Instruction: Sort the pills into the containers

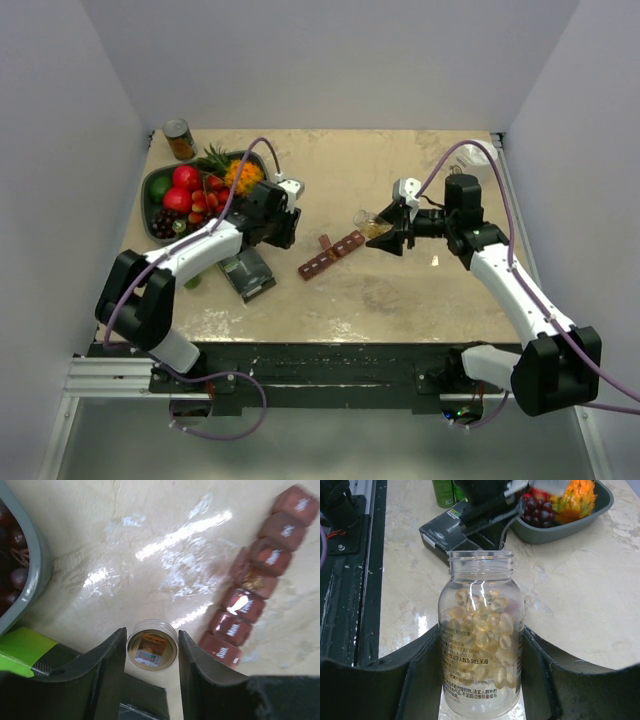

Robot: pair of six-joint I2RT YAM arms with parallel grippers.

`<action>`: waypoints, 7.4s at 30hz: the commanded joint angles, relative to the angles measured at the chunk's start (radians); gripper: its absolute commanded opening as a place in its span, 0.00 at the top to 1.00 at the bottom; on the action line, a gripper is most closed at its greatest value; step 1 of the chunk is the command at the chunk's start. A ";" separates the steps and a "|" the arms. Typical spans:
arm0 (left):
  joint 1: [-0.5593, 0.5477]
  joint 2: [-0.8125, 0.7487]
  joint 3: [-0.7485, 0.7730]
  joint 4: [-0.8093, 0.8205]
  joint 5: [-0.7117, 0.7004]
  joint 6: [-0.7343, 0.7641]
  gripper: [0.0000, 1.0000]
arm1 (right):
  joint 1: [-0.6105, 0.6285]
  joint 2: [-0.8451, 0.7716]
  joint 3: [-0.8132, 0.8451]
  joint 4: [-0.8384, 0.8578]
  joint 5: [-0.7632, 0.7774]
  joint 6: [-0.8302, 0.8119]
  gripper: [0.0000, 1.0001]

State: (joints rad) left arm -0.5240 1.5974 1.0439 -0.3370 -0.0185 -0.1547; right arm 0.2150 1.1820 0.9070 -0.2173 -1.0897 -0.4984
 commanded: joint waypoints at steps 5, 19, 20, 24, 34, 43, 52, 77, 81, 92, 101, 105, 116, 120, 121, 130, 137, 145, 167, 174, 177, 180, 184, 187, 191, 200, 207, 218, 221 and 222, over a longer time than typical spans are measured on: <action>0.005 -0.200 -0.059 0.127 0.193 -0.089 0.87 | -0.003 0.005 -0.016 0.009 0.013 -0.029 0.96; 0.005 -0.369 -0.180 0.429 0.594 -0.328 0.88 | -0.005 0.015 -0.013 -0.060 0.054 -0.095 0.96; 0.004 -0.372 -0.188 0.470 0.620 -0.357 0.88 | -0.005 0.015 -0.013 -0.066 0.056 -0.101 0.96; 0.004 -0.384 -0.211 0.547 0.673 -0.411 0.88 | -0.003 0.015 -0.011 -0.102 0.074 -0.140 0.96; 0.002 -0.338 -0.265 0.800 0.787 -0.601 0.89 | 0.000 0.004 0.020 -0.228 0.160 -0.218 0.96; -0.043 -0.225 -0.248 0.990 0.816 -0.733 0.89 | 0.052 0.004 0.046 -0.300 0.223 -0.247 0.96; -0.077 -0.143 -0.203 0.998 0.801 -0.737 0.89 | 0.141 0.015 0.081 -0.317 0.260 -0.232 0.96; -0.097 -0.097 -0.153 0.866 0.787 -0.660 0.90 | 0.175 0.013 0.082 -0.321 0.260 -0.213 0.96; -0.099 -0.093 -0.130 0.793 0.790 -0.609 0.90 | 0.175 0.007 0.084 -0.326 0.263 -0.216 0.96; -0.097 -0.073 -0.131 0.765 0.822 -0.591 0.90 | 0.175 0.007 0.081 -0.318 0.246 -0.201 0.96; -0.099 -0.060 -0.137 0.800 0.851 -0.614 0.91 | 0.179 0.019 0.078 -0.304 0.221 -0.178 0.96; -0.100 -0.050 -0.114 0.741 0.871 -0.565 0.91 | 0.179 0.025 0.076 -0.289 0.189 -0.143 0.96; -0.113 -0.106 -0.062 0.463 0.992 -0.007 0.84 | 0.175 0.091 0.113 -0.315 -0.091 -0.055 0.97; -0.107 -0.152 -0.070 0.426 0.980 0.135 0.57 | 0.173 0.103 0.122 -0.349 -0.186 -0.057 0.97; -0.105 -0.157 -0.068 0.431 0.973 0.135 0.52 | 0.173 0.103 0.124 -0.355 -0.188 -0.060 0.97; -0.088 -0.152 -0.027 0.448 0.894 0.070 0.27 | 0.173 0.070 0.093 -0.329 -0.151 -0.062 0.97; -0.065 -0.175 -0.041 0.359 0.864 0.116 0.19 | 0.173 0.062 0.095 -0.327 -0.136 -0.065 0.97; -0.044 -0.240 -0.090 0.279 0.859 0.150 0.10 | 0.173 0.057 0.093 -0.329 -0.119 -0.071 0.97; 0.004 -0.403 -0.170 0.621 0.763 -0.428 0.01 | 0.172 0.024 0.064 -0.297 0.010 -0.098 0.97; -0.088 -0.352 -0.085 0.515 0.640 -0.437 0.05 | 0.173 0.031 0.064 -0.292 0.016 -0.094 0.97; -0.099 -0.323 -0.078 0.507 0.652 -0.450 0.16 | 0.173 0.030 0.064 -0.292 0.017 -0.092 0.97; -0.113 -0.295 -0.067 0.498 0.667 -0.447 0.25 | 0.172 0.030 0.064 -0.292 0.017 -0.092 0.97; -0.122 -0.283 -0.064 0.480 0.675 -0.430 0.28 | 0.172 0.028 0.063 -0.292 0.021 -0.092 0.97; -0.123 -0.275 -0.059 0.478 0.698 -0.428 0.31 | 0.172 0.028 0.063 -0.291 0.022 -0.092 0.97; -0.128 -0.274 -0.058 0.463 0.716 -0.414 0.32 | 0.173 0.030 0.063 -0.292 0.021 -0.091 0.97; -0.126 -0.267 -0.050 0.405 0.732 -0.370 0.32 | 0.172 0.024 0.063 -0.292 0.022 -0.089 0.97; -0.123 -0.260 -0.071 0.224 0.664 -0.269 0.32 | 0.165 0.015 0.063 -0.292 0.021 -0.089 0.97; 0.065 -0.358 -0.283 0.173 0.696 -0.187 0.30 | 0.165 0.001 0.052 -0.287 0.024 -0.092 0.97; 0.071 -0.425 -0.280 0.226 0.800 -0.187 0.28 | 0.165 0.002 0.047 -0.284 0.025 -0.092 0.97; 0.071 -0.439 -0.277 0.280 0.825 -0.201 0.27 | 0.165 0.004 0.047 -0.283 0.025 -0.092 0.97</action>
State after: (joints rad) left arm -0.4564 1.2739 0.7471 -0.1753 0.6693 -0.3729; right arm 0.3794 1.2076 0.9581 -0.5354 -1.0378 -0.5838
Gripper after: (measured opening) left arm 0.717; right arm 0.551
